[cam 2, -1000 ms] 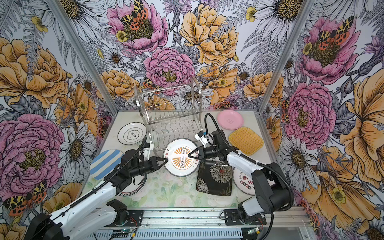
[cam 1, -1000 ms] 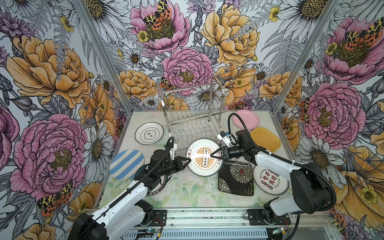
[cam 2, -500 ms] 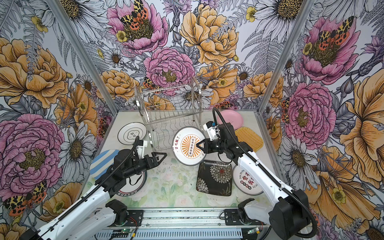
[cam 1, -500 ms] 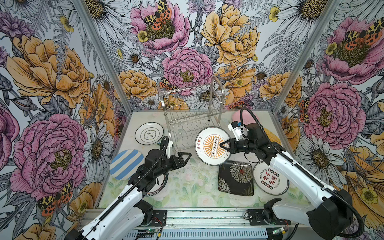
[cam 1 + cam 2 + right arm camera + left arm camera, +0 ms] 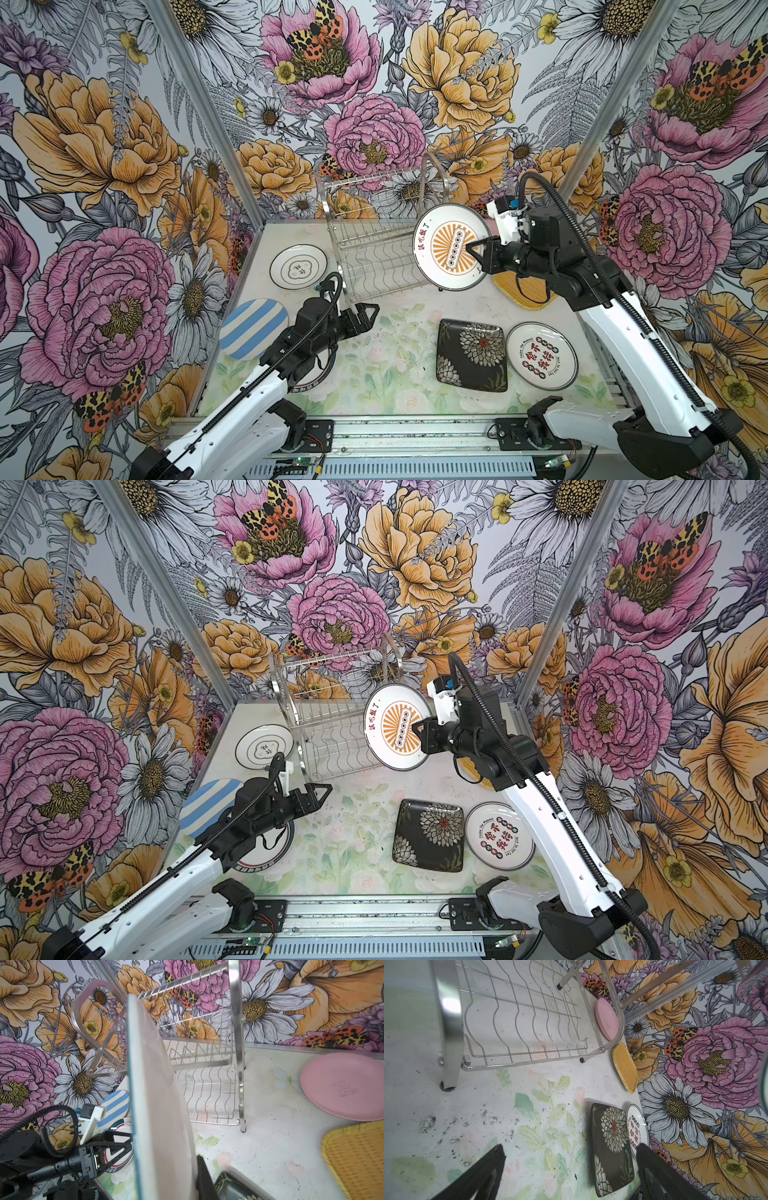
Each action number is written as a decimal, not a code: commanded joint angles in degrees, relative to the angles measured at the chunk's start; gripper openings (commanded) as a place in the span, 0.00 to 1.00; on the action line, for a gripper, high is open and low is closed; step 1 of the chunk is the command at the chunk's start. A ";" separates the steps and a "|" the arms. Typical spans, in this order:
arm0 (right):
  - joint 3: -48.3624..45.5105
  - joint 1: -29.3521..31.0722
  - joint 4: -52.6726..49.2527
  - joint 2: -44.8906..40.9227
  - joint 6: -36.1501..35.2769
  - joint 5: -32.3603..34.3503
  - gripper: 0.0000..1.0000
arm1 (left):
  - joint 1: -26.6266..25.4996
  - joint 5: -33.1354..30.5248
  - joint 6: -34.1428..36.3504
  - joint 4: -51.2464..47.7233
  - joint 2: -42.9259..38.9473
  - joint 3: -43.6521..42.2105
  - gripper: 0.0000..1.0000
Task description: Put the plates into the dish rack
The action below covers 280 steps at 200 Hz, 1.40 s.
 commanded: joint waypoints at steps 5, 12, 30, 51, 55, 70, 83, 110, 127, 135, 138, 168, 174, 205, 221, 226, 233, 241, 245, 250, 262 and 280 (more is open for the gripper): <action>7.83 0.83 -0.75 2.82 -0.22 5.34 0.00 | -1.02 -3.52 1.28 0.81 0.08 0.88 0.99; 9.91 1.18 -0.72 3.86 -0.25 7.56 0.00 | -1.13 -3.84 1.28 0.77 0.13 0.82 0.99; 15.34 2.21 -0.57 7.23 -0.52 14.66 0.00 | -1.40 -4.84 1.45 0.76 0.34 0.77 0.99; 23.19 4.42 -0.64 12.71 -2.03 23.01 0.00 | -1.56 -5.70 1.63 0.83 0.61 0.78 0.99; 24.89 4.94 -0.64 13.94 -2.54 24.64 0.00 | -1.57 -5.71 1.71 0.94 0.69 0.74 0.99; 30.64 6.91 -0.64 18.26 -4.73 30.84 0.00 | -1.65 -6.07 1.82 0.96 1.04 0.86 0.99; 35.83 8.67 -0.74 22.49 -7.42 35.85 0.00 | -1.67 -6.28 2.01 0.99 1.30 1.00 0.99; 45.49 10.72 -0.60 30.61 -11.93 43.95 0.00 | -1.75 -7.06 2.09 0.96 1.49 1.04 0.99; 50.77 10.99 -0.49 35.21 -12.79 46.14 0.00 | -1.79 -7.37 2.03 1.02 1.49 0.96 0.99; 53.25 10.98 -0.46 37.39 -12.96 46.88 0.00 | -1.85 -7.52 1.89 1.02 1.54 0.89 0.99; 54.14 10.94 -0.46 38.12 -13.01 47.14 0.00 | -1.84 -7.58 1.89 1.01 1.57 0.90 0.99; 60.48 11.04 -0.37 43.98 -13.01 48.62 0.00 | -2.04 -8.17 1.72 0.76 1.58 0.90 0.99; 61.34 11.11 -0.38 44.84 -12.98 48.77 0.00 | -2.10 -8.21 1.72 0.75 1.58 0.87 0.99; 63.23 11.31 -0.12 47.55 -12.85 48.97 0.00 | -2.28 -8.51 1.63 0.49 1.58 0.69 0.99; 63.31 11.40 -0.13 48.34 -12.85 49.18 0.00 | -2.37 -8.60 1.54 0.44 1.53 0.54 0.99; 63.24 11.44 -0.11 48.49 -12.92 49.27 0.00 | -2.35 -8.66 1.54 0.48 1.55 0.48 0.99; 63.24 11.39 -0.11 48.81 -13.00 49.35 0.00 | -2.37 -8.68 1.54 0.49 1.49 0.43 0.99; 63.25 11.40 -0.09 49.10 -13.07 49.40 0.00 | -2.32 -8.75 1.55 0.50 1.49 0.30 0.99; 63.23 11.45 -0.03 49.25 -13.22 49.40 0.00 | -2.41 -8.66 1.50 0.45 1.41 0.31 0.99; 63.23 11.39 0.01 49.47 -13.35 49.32 0.00 | -2.41 -8.72 1.54 0.39 1.40 0.20 0.99; 63.26 11.48 0.14 49.79 -13.61 49.01 0.00 | -2.49 -8.79 1.54 0.30 1.24 0.08 0.99; 63.30 11.64 0.18 50.29 -14.04 48.79 0.00 | -2.46 -8.96 1.48 0.05 0.88 -0.09 0.99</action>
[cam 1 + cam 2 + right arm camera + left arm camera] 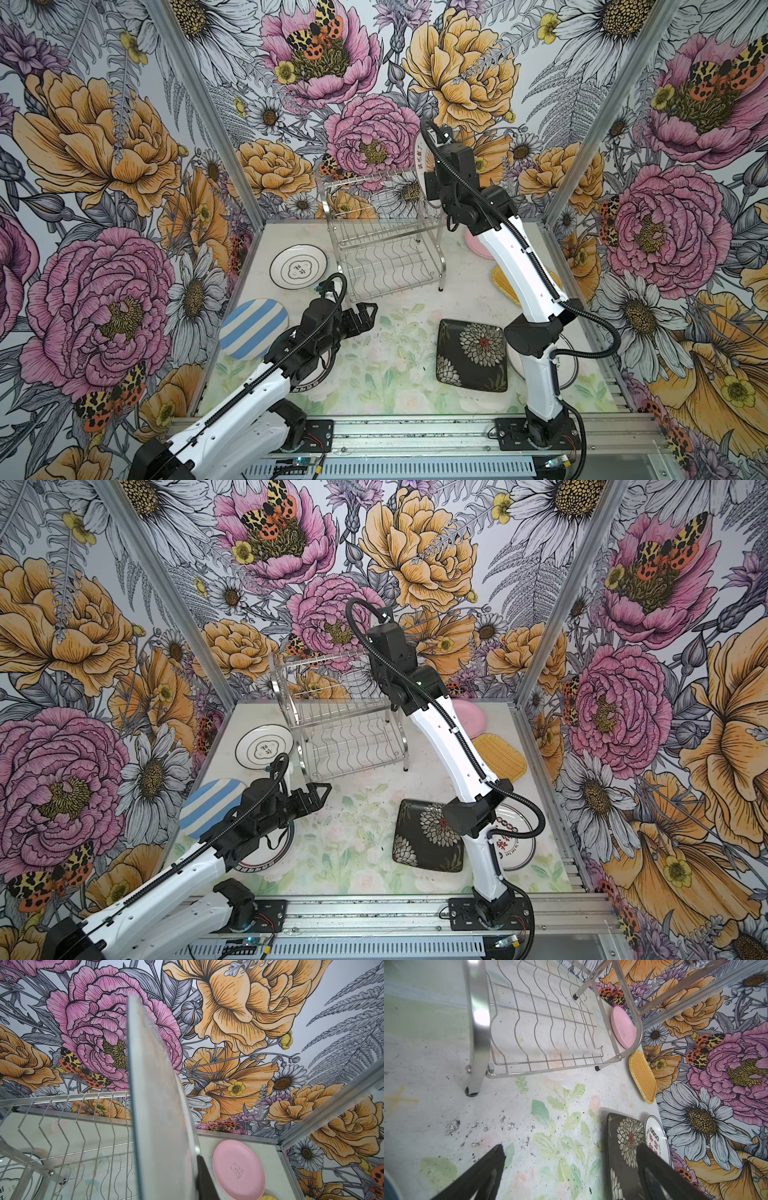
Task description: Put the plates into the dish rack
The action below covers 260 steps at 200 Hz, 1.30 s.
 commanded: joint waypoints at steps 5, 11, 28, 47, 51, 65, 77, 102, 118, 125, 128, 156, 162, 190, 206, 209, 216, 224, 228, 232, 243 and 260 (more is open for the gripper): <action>2.16 0.67 3.02 0.72 -1.06 1.18 0.00 | -0.51 -1.58 0.84 -0.06 -0.78 -0.18 0.99; 2.11 0.80 3.02 0.83 -1.12 1.18 0.00 | -0.44 -1.58 0.84 -0.10 -0.92 -0.31 0.99; 2.04 0.93 3.08 1.06 -1.24 1.18 0.00 | -0.47 -1.63 0.76 -0.19 -1.03 -0.49 0.99; 2.04 1.15 3.08 1.34 -1.47 1.40 0.00 | -0.47 -1.59 0.75 -0.19 -1.03 -0.63 0.99; 2.05 1.12 3.07 1.46 -1.41 1.44 0.00 | -0.49 -1.57 0.68 -0.19 -1.03 -0.70 0.99; 2.05 1.15 3.04 1.73 -1.56 1.68 0.00 | -0.47 -1.62 0.67 -0.18 -1.03 -0.71 0.99; 1.77 1.13 3.08 1.97 -1.65 1.76 0.00 | -0.46 -1.63 0.67 -0.10 -1.03 -0.71 0.99; 0.97 1.10 3.08 2.39 -1.51 2.19 0.00 | -0.50 -1.64 0.58 -0.10 -1.03 -0.89 0.99; 0.44 1.10 3.08 2.57 -1.52 2.68 0.00 | -0.55 -1.68 0.45 -0.18 -1.12 -1.07 0.99; 0.25 1.02 3.06 2.65 -1.47 2.89 0.00 | -0.55 -1.68 0.40 -0.19 -1.20 -1.07 0.99; 0.18 1.10 3.08 2.65 -1.47 2.86 0.00 | -0.62 -1.73 0.40 -0.23 -1.20 -1.07 0.99; -0.73 1.03 3.02 2.76 -1.21 2.73 0.00 | -0.61 -1.79 0.39 -0.47 -1.29 -1.08 0.99; -0.92 1.03 3.08 2.69 -1.26 2.69 0.00 | -0.64 -1.77 0.41 -0.45 -1.23 -1.07 0.99; -2.53 1.01 3.07 2.08 -0.87 2.51 0.00 | -0.63 -1.95 0.31 -0.43 -1.12 -1.07 0.99; -3.44 1.01 3.08 1.72 -0.77 2.26 0.00 | -0.72 -1.91 0.31 -0.38 -1.03 -0.98 0.99; -3.64 1.06 3.08 1.61 -0.70 2.13 0.00 | -0.71 -1.91 0.31 -0.37 -0.96 -0.98 0.99; -4.07 1.07 3.08 1.31 -0.55 2.06 0.00 | -0.73 -1.91 0.31 -0.43 -0.98 -0.98 0.99; -4.43 1.04 3.07 1.10 -0.46 1.99 0.03 | -0.73 -1.86 0.34 -0.39 -0.86 -0.98 0.99; -4.62 1.02 3.08 1.05 -0.47 2.04 0.04 | -0.69 -1.90 0.38 -0.38 -0.85 -0.98 0.99; -4.86 1.08 3.04 0.94 -0.49 1.98 0.06 | -0.68 -1.83 0.38 -0.36 -0.85 -1.00 0.99; -5.18 1.04 3.02 0.77 -0.39 1.97 0.12 | -0.81 -1.91 0.32 -0.27 -0.85 -1.04 0.99; -5.50 1.04 3.08 0.44 -0.38 2.06 0.19 | -0.87 -1.92 0.31 -0.28 -0.86 -1.02 0.99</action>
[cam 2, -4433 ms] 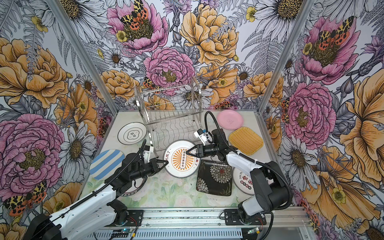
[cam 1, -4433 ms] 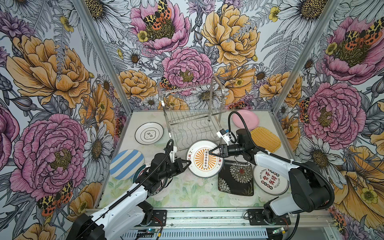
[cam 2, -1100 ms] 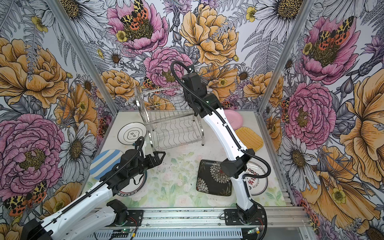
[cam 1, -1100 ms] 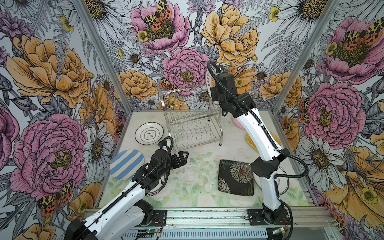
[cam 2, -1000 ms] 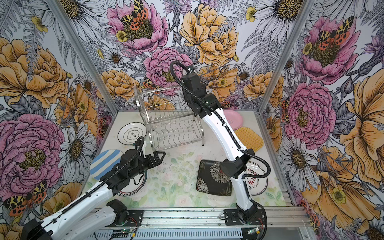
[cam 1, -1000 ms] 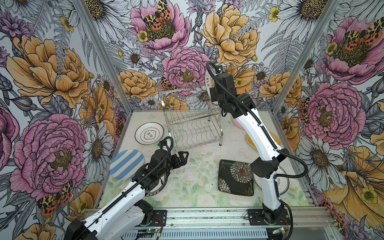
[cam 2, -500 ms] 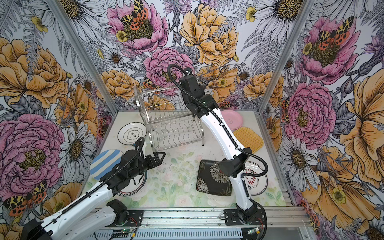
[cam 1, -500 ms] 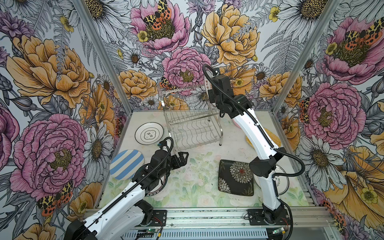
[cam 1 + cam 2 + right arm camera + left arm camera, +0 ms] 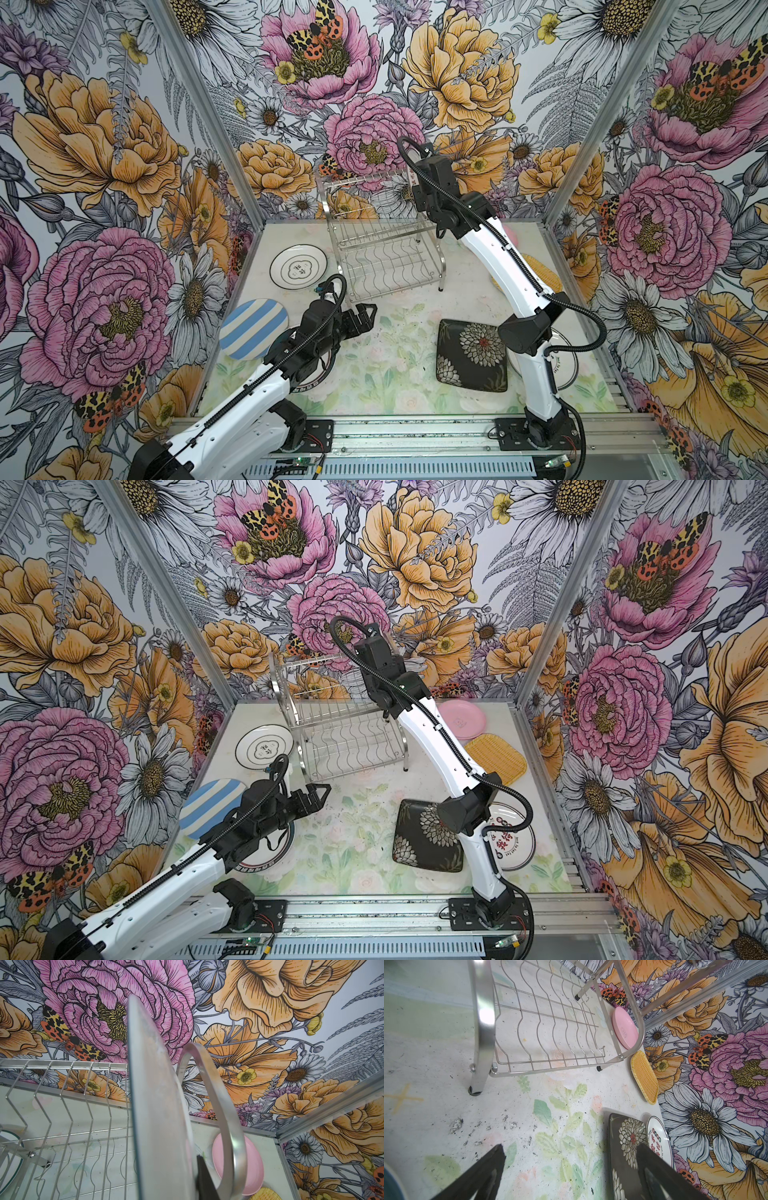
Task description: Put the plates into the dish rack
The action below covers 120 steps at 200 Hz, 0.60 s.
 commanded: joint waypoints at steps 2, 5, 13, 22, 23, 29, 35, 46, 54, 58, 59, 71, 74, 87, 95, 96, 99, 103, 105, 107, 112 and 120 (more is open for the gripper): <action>-0.72 0.25 1.88 -2.02 0.64 0.75 0.19 | -0.63 -1.30 0.36 -0.19 -0.37 -0.48 0.99; -0.70 0.28 1.80 -2.02 0.62 0.79 0.20 | -0.66 -1.23 0.36 -0.19 -0.37 -0.49 0.99; -0.70 0.25 1.84 -2.22 0.63 0.75 0.23 | -0.69 -1.26 0.36 -0.19 -0.49 -0.52 0.99; -0.70 0.27 1.84 -2.34 0.50 0.73 0.25 | -0.73 -1.36 0.34 -0.30 -0.54 -0.52 0.99; -0.70 0.26 1.79 -2.40 0.48 0.74 0.25 | -0.73 -1.38 0.35 -0.29 -0.55 -0.52 0.99; -0.70 0.29 1.79 -2.45 0.44 0.76 0.26 | -0.82 -1.41 0.27 -0.28 -0.55 -0.50 0.99; -0.70 0.25 1.83 -2.60 0.33 0.75 0.28 | -0.82 -1.41 0.27 -0.28 -0.63 -0.52 0.99; -0.70 0.27 1.81 -2.81 0.22 0.83 0.31 | -0.90 -1.52 0.22 -0.41 -0.72 -0.57 0.99; -0.70 0.29 1.83 -3.05 0.17 0.84 0.33 | -1.02 -1.62 0.18 -0.42 -0.76 -0.56 0.99; -0.78 0.26 1.83 -3.14 0.19 0.85 0.35 | -1.04 -1.65 0.18 -0.42 -0.81 -0.58 0.99; -0.78 0.25 1.83 -3.19 0.19 0.84 0.35 | -1.06 -1.62 0.18 -0.43 -0.81 -0.55 0.99; -0.88 0.25 1.81 -3.64 0.04 0.76 0.38 | -1.08 -1.75 0.18 -0.45 -0.81 -0.52 0.99; -0.89 0.25 1.78 -3.73 -0.06 0.75 0.39 | -1.08 -1.80 0.18 -0.50 -0.81 -0.52 0.99; -1.09 0.25 1.80 -4.37 -0.07 0.45 0.42 | -1.18 -1.90 0.18 -0.45 -0.77 -0.43 0.99; -1.46 0.34 1.78 -4.88 0.07 0.32 0.45 | -1.30 -1.94 0.18 -0.45 -0.72 -0.39 0.99; -1.48 0.34 1.81 -4.95 0.04 0.23 0.45 | -1.28 -1.94 0.18 -0.49 -0.68 -0.41 0.99; -1.64 0.35 1.80 -5.23 0.06 0.07 0.45 | -1.32 -2.00 0.18 -0.46 -0.64 -0.39 0.99; -1.87 0.34 1.83 -5.51 0.10 -0.16 0.46 | -1.35 -2.02 0.26 -0.50 -0.57 -0.35 0.99; -2.00 0.38 1.77 -5.68 0.15 -0.25 0.46 | -1.28 -2.02 0.27 -0.46 -0.55 -0.37 0.99; -2.08 0.35 1.76 -5.77 0.18 -0.29 0.47 | -1.31 -2.02 0.31 -0.45 -0.55 -0.28 0.99; -2.54 0.38 1.81 -6.24 0.24 -0.70 0.48 | -1.34 -2.11 0.36 -0.47 -0.47 -0.21 0.99; -3.21 0.45 1.77 -6.97 0.35 -1.01 0.51 | -1.43 -2.23 0.44 -0.46 -0.33 -0.17 0.99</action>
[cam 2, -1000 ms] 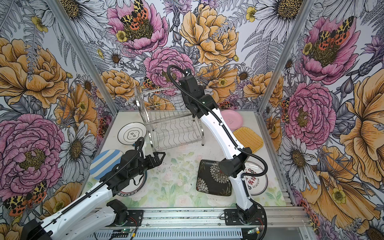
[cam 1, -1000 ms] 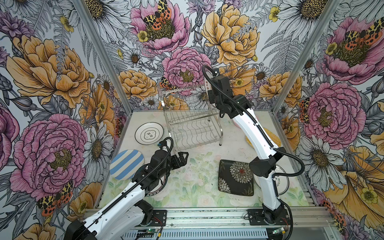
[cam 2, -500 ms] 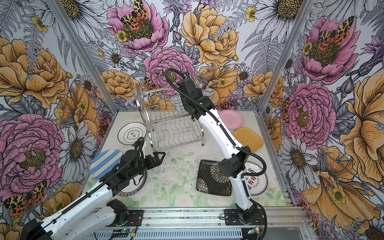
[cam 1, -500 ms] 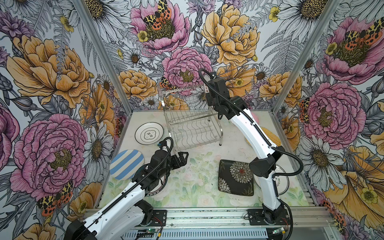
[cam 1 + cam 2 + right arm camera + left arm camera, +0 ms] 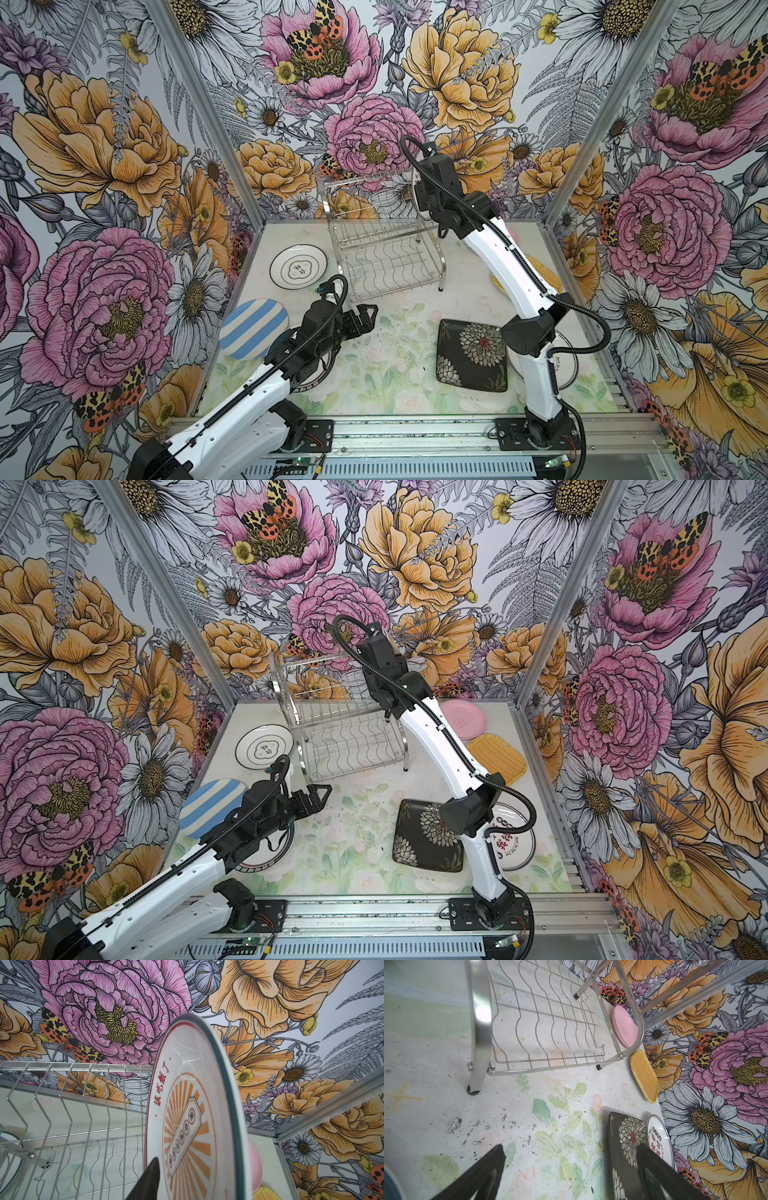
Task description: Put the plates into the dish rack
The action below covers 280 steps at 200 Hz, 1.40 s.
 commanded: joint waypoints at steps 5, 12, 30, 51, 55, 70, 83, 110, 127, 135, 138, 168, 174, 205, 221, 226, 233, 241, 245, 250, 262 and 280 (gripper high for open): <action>-1.56 0.53 1.30 -5.02 0.21 -0.94 0.51 | -0.70 -1.80 0.49 -0.46 -0.29 -0.06 0.99; -2.32 0.70 1.27 -5.92 0.38 -1.09 0.53 | -0.79 -1.85 0.53 -0.46 -0.12 -0.06 0.99; -4.70 1.03 1.27 -8.26 0.63 -1.54 0.58 | -0.96 -1.96 0.67 -0.23 0.23 0.11 0.99; -8.50 1.63 1.25 -12.11 1.52 -2.16 0.62 | -1.12 -1.79 0.84 0.27 0.98 0.29 0.99; -9.24 1.65 1.24 -12.95 1.74 -2.35 0.63 | -1.15 -1.73 0.89 0.40 1.15 0.29 0.99; -13.66 1.83 1.21 -16.38 2.89 -3.38 0.65 | -1.22 -1.42 1.06 0.86 1.76 0.53 0.99; -18.38 1.84 1.20 -19.68 4.15 -4.46 0.67 | -1.33 -1.15 1.30 1.35 2.21 0.64 0.99; -29.00 1.62 1.14 -26.70 7.52 -7.19 0.70 | -1.46 -0.53 1.66 2.38 3.18 0.77 0.99; -36.08 1.03 1.12 -31.00 10.17 -9.61 0.72 | -1.50 0.25 1.92 3.13 3.96 0.83 0.99; -39.27 0.47 1.03 -32.90 11.53 -10.83 0.73 | -1.60 0.56 2.08 3.33 4.34 0.91 0.99; -40.56 0.28 0.93 -33.61 12.13 -11.32 0.73 | -1.59 0.71 2.11 3.45 4.49 0.97 0.99; -53.75 -3.43 0.89 -40.54 17.86 -16.77 0.74 | -1.77 1.96 2.86 4.05 5.59 1.10 0.99; -56.76 -4.27 0.93 -41.73 18.89 -18.15 0.74 | -1.77 2.32 2.99 4.21 5.82 1.08 0.99; -70.55 -8.21 0.98 -46.87 23.62 -23.21 0.75 | -2.07 3.60 3.48 4.90 7.33 0.93 0.99; -76.26 -9.59 1.11 -48.69 25.62 -25.16 0.76 | -2.38 3.86 3.61 5.26 8.01 0.74 0.99; -77.94 -9.96 1.10 -49.22 26.34 -25.87 0.76 | -2.53 3.86 3.61 5.48 8.14 0.67 0.99; -80.14 -10.38 1.03 -49.82 27.18 -26.68 0.76 | -2.64 3.89 3.61 5.57 8.30 0.57 0.99; -82.50 -10.75 1.01 -50.54 28.36 -27.89 0.76 | -2.69 3.87 3.62 5.79 8.41 0.54 0.99; -83.85 -10.94 1.00 -50.89 28.98 -28.30 0.77 | -2.80 3.88 3.63 5.80 8.47 0.35 0.99; -85.25 -11.05 0.98 -51.44 29.75 -28.76 0.77 | -2.82 4.00 3.61 5.93 8.46 0.38 0.99; -88.60 -11.31 0.91 -52.54 31.56 -29.39 0.79 | -2.91 4.12 3.76 5.89 8.55 0.29 0.99; -93.17 -11.93 0.72 -54.63 34.35 -29.53 0.81 | -3.08 4.45 4.08 5.88 8.68 0.21 0.99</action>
